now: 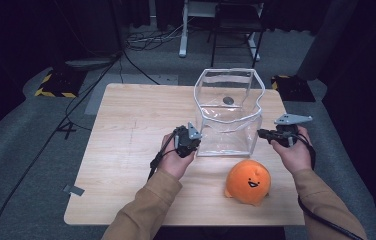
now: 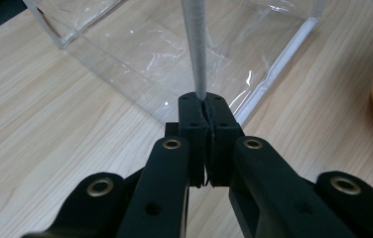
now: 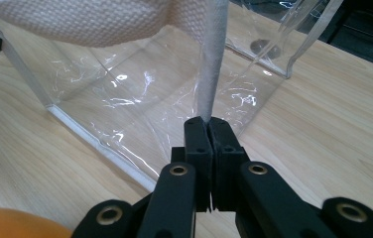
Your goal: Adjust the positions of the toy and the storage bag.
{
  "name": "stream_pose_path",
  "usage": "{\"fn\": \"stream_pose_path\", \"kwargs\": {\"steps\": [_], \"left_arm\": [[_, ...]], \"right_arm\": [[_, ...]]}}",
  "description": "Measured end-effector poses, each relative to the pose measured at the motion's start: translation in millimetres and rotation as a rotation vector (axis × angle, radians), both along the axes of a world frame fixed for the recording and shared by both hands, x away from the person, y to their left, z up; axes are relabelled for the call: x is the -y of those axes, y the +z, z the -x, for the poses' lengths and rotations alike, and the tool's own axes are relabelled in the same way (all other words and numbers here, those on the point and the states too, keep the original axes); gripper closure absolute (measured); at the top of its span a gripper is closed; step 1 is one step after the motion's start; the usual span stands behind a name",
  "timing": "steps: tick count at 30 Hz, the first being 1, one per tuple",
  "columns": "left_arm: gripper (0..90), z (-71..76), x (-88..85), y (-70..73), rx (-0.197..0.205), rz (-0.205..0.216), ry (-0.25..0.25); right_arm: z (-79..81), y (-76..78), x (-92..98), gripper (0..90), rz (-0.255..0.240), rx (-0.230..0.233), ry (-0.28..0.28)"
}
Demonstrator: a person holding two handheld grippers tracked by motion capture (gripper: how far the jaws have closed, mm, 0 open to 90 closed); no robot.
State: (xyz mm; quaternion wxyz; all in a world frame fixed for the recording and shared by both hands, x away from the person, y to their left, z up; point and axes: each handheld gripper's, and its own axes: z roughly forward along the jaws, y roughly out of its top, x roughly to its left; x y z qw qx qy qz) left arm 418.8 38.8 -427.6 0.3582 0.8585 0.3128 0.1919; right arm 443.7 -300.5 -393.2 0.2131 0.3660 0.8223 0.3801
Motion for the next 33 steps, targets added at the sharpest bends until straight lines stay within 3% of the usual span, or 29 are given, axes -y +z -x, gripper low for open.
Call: {"fn": "stream_pose_path", "kwargs": {"steps": [11, 17, 25, 33], "left_arm": [[87.8, 18.1, -48.7, -0.6, 0.003, -0.013, 0.088], [87.8, 30.3, -71.3, -3.6, -0.004, -0.007, 0.125], [87.7, 53.2, -96.2, -3.3, -0.006, 0.009, 0.135], [87.7, 95.9, -111.0, -6.1, -0.004, 0.014, 0.102]], "right_arm": [[-9.0, 2.8, -51.2, 88.2, 0.016, 0.001, 0.097], [-6.7, 0.2, -76.5, 88.3, 0.019, -0.021, 0.142], [19.9, 3.5, -96.5, 88.5, 0.014, -0.044, 0.202], [60.2, 6.3, -104.0, 88.5, 0.006, -0.071, 0.261]]}}
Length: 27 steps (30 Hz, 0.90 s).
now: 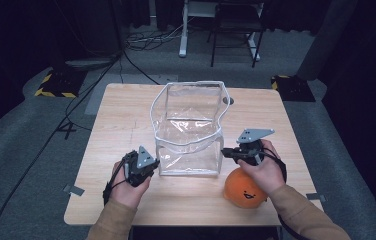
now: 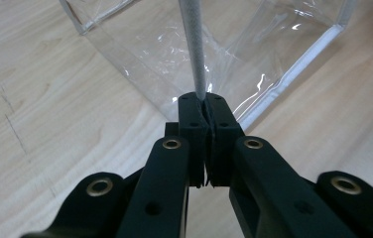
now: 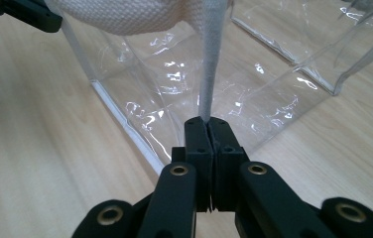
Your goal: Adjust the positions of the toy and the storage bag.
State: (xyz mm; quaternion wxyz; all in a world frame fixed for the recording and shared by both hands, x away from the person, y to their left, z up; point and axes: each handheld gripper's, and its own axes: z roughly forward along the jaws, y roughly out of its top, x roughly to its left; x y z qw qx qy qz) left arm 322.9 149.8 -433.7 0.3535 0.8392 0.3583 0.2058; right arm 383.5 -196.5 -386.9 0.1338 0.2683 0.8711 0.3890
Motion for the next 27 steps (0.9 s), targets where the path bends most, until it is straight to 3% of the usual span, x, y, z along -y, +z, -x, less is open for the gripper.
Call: {"fn": "stream_pose_path", "kwargs": {"steps": [8, 13, 27], "left_arm": [[87.6, 17.8, -3.8, -0.8, -0.003, 0.007, -0.024], [87.5, 27.3, -9.5, -1.0, -0.009, 0.015, -0.033], [87.3, 73.4, -3.0, -1.3, -0.021, 0.021, -0.110]], "right_arm": [[13.0, 3.0, -3.4, 88.5, 0.006, -0.007, 0.014], [24.9, 3.7, -6.5, 88.4, 0.017, -0.047, 0.026], [76.5, -2.8, 9.4, 88.4, 0.003, -0.106, 0.051]]}}
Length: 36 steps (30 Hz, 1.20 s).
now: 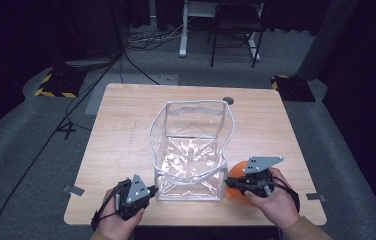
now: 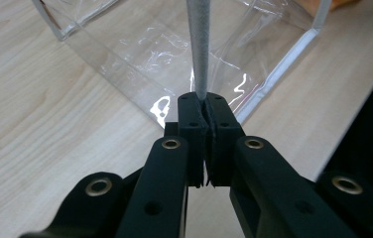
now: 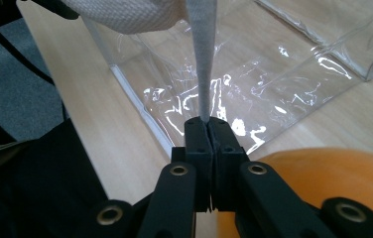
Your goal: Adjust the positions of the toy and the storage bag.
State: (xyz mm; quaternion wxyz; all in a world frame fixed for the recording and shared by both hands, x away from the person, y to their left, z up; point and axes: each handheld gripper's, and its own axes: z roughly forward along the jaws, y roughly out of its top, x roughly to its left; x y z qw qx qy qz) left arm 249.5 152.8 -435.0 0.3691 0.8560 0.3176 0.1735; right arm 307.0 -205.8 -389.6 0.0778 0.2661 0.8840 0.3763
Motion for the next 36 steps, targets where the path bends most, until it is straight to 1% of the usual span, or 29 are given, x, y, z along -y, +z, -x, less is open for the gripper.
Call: {"fn": "stream_pose_path", "kwargs": {"steps": [4, 5, 6, 8, 9, 10, 11, 12, 13, 14, 15, 16, 19, 20, 21, 23, 25, 26, 27, 28, 29, 30, 31, 32, 33, 34, 35, 36], "left_arm": [[87.1, 13.5, 3.8, -0.6, -0.002, 0.005, -0.021], [86.8, 16.2, 3.9, -0.7, -0.007, 0.011, -0.032], [86.7, 16.2, 3.9, -0.7, -0.007, 0.011, -0.032], [85.1, 16.2, 2.5, -1.4, -0.020, 0.025, -0.037], [80.0, 15.8, 1.3, -1.9, -0.026, 0.036, -0.040], [80.0, 15.1, 0.0, -2.5, -0.025, 0.050, -0.041], [60.4, 14.4, -3.2, -3.3, -0.026, 0.066, -0.022], [54.3, 14.4, -3.2, -3.3, -0.026, 0.066, -0.022], [54.3, 14.4, -4.9, -3.5, -0.026, 0.060, -0.009], [45.8, 14.6, -6.9, -3.2, -0.025, 0.055, 0.001], [45.8, 14.8, -9.0, -2.9, -0.033, 0.056, 0.004], [44.0, 14.5, -11.2, -2.8, -0.041, 0.056, 0.005], [41.7, 12.4, -18.8, -3.7, -0.050, 0.056, 0.021], [40.9, 11.0, -21.4, -4.5, -0.052, 0.056, 0.031], [40.9, 9.3, -24.1, -5.2, -0.054, 0.058, 0.041], [39.9, 4.1, -30.0, -7.7, -0.057, 0.057, 0.066], [38.1, -4.3, -36.5, -12.1, -0.060, 0.041, 0.103], [38.0, -4.3, -36.5, -12.1, -0.060, 0.041, 0.103], [37.6, -11.8, -41.2, -15.8, -0.068, 0.038, 0.121], [37.1, -11.8, -41.2, -15.8, -0.068, 0.038, 0.121], [36.5, -20.6, -44.7, -20.9, -0.073, 0.033, 0.142], [35.9, -20.6, -44.7, -20.9, -0.073, 0.033, 0.142], [35.4, -30.1, -47.5, -27.1, -0.079, 0.015, 0.161], [35.1, -30.1, -47.5, -27.1, -0.079, 0.015, 0.161], [34.7, -39.7, -49.0, -34.0, -0.092, 0.013, 0.172], [34.5, -39.7, -49.0, -34.0, -0.092, 0.013, 0.172], [34.4, -44.5, -49.9, -37.4, -0.098, 0.012, 0.171], [34.4, -48.6, -50.4, -40.4, -0.106, 0.011, 0.175]], "right_arm": [[12.4, -2.7, 7.3, 88.4, -0.003, -0.018, 0.005], [16.2, -3.9, 9.6, 88.3, -0.008, -0.023, 0.006], [16.2, -3.9, 9.6, 88.3, -0.008, -0.023, 0.006], [17.1, -4.2, 11.0, 88.1, -0.011, -0.021, 0.008], [16.8, -4.1, 11.0, 87.7, -0.011, -0.022, 0.009], [16.8, -4.1, 11.0, 87.7, -0.011, -0.022, 0.009], [16.6, -2.9, 11.2, 84.2, -0.021, -0.025, 0.009], [16.6, -2.9, 11.2, 84.2, -0.021, -0.025, 0.009], [16.7, -1.2, 11.8, 82.2, -0.031, -0.027, 0.010], [16.9, 1.0, 12.5, 80.0, -0.036, -0.028, 0.008], [17.2, 3.6, 13.7, 78.3, -0.038, -0.026, 0.007], [17.4, 6.1, 15.1, 75.8, -0.039, -0.020, 0.007], [18.6, 12.8, 19.7, 69.0, -0.041, -0.016, 0.000], [19.1, 17.0, 23.4, 65.9, -0.043, -0.009, -0.005], [19.1, 17.0, 23.4, 65.9, -0.043, -0.009, -0.005], [18.4, 22.3, 28.4, 64.0, -0.042, -0.001, -0.017], [15.4, 28.1, 35.0, 62.0, -0.039, 0.009, -0.036], [14.2, 30.1, 37.5, 61.5, -0.040, 0.012, -0.042], [13.1, 31.8, 39.9, 60.9, -0.042, 0.016, -0.051], [13.1, 31.8, 39.9, 60.9, -0.042, 0.016, -0.051], [10.3, 34.9, 44.8, 58.3, -0.040, 0.027, -0.067], [10.3, 34.9, 44.8, 58.3, -0.040, 0.027, -0.067], [7.1, 37.1, 49.8, 56.3, -0.034, 0.033, -0.084], [7.1, 37.1, 49.8, 56.3, -0.034, 0.033, -0.084], [3.0, 38.0, 55.0, 53.7, -0.026, 0.041, -0.101], [3.0, 38.0, 55.0, 53.7, -0.026, 0.041, -0.101], [-1.0, 38.2, 60.2, 51.8, -0.015, 0.047, -0.119], [-1.0, 38.2, 60.2, 51.8, -0.015, 0.047, -0.119]]}}
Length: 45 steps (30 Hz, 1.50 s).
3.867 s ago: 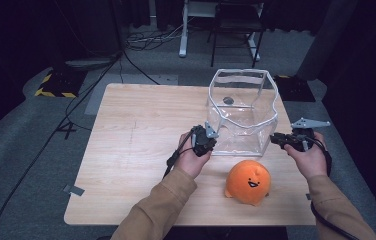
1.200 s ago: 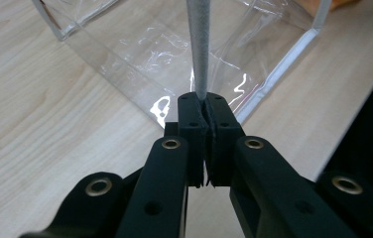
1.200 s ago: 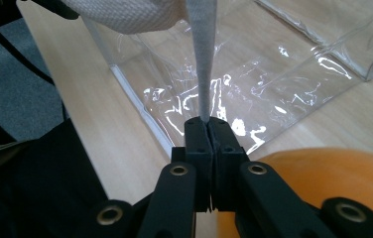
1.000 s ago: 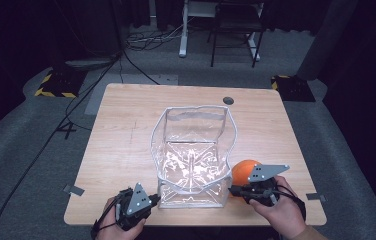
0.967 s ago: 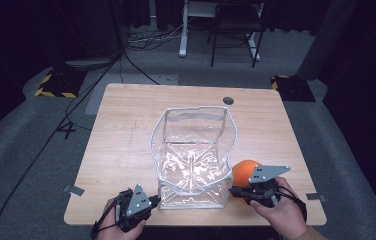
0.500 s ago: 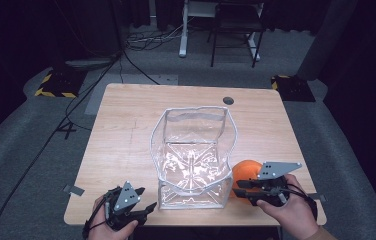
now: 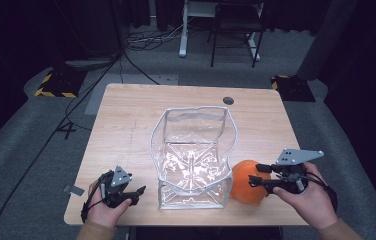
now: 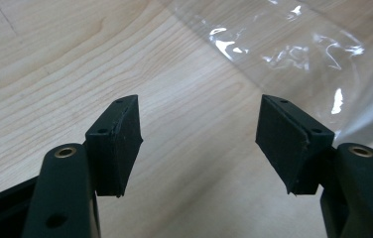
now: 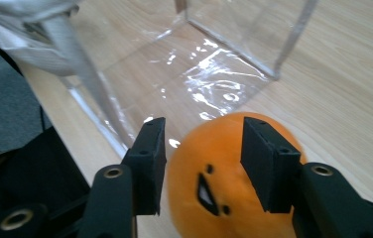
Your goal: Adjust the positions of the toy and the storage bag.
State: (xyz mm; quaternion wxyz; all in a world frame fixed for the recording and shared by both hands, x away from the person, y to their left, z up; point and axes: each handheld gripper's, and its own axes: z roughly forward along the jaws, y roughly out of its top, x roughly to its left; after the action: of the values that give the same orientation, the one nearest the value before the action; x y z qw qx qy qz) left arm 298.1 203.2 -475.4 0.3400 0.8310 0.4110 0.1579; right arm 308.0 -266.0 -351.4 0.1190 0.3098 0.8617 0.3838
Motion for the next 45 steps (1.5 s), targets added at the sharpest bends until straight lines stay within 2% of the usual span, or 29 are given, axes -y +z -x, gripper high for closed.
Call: {"fn": "stream_pose_path", "kwargs": {"steps": [4, 6, 10, 13, 17, 20, 22, 23, 24, 26, 27, 33, 35, 45], "left_arm": [[32.7, -11.8, -2.0, -10.1, -0.030, 0.001, 0.023], [32.0, -18.2, -5.3, -15.4, -0.032, -0.031, 0.037], [30.8, -25.6, -9.3, -23.3, -0.051, -0.054, 0.055], [30.1, -27.8, -10.8, -26.3, -0.052, -0.047, 0.058], [29.9, -29.5, -13.7, -28.7, -0.046, -0.019, 0.061], [29.3, -30.1, -14.9, -30.9, -0.026, -0.006, 0.061], [29.0, -30.5, -15.3, -32.0, -0.018, -0.001, 0.060], [28.5, -30.7, -15.1, -33.3, -0.007, 0.008, 0.061], [28.4, -30.7, -15.1, -33.3, -0.007, 0.008, 0.061], [28.2, -30.4, -15.0, -34.6, 0.001, 0.018, 0.064], [27.9, -30.9, -14.6, -35.2, 0.009, 0.020, 0.066], [27.4, -33.3, -12.7, -35.6, 0.010, 0.024, 0.065], [27.4, -33.8, -12.2, -35.5, 0.011, 0.023, 0.067], [27.2, -35.3, -10.7, -35.5, 0.009, 0.025, 0.070]], "right_arm": [[-7.5, -0.9, 9.0, 48.3, 0.008, -0.013, -0.032], [-13.7, -4.0, 14.1, 47.2, 0.031, -0.037, -0.046], [-19.9, -10.5, 15.8, 45.9, 0.061, -0.065, -0.046], [-24.4, -15.5, 14.3, 44.2, 0.069, -0.078, -0.040], [-31.7, -19.3, 13.9, 43.5, 0.087, -0.075, -0.050], [-38.2, -21.5, 14.5, 40.3, 0.101, -0.076, -0.062], [-43.1, -25.4, 14.5, 37.7, 0.101, -0.095, -0.062], [-46.9, -29.2, 14.9, 45.2, 0.085, -0.121, -0.059], [-46.9, -29.2, 14.9, 45.2, 0.085, -0.121, -0.059], [-47.2, -29.6, 15.4, 58.6, 0.078, -0.162, -0.053], [-44.8, -26.3, 15.4, 68.1, 0.106, -0.163, -0.045], [-36.3, -18.5, 20.8, 73.2, 0.141, -0.149, -0.059], [-31.7, -14.1, 30.1, 74.0, 0.171, -0.125, -0.082], [-25.6, -8.0, 57.5, 73.9, 0.176, -0.120, -0.155]]}}
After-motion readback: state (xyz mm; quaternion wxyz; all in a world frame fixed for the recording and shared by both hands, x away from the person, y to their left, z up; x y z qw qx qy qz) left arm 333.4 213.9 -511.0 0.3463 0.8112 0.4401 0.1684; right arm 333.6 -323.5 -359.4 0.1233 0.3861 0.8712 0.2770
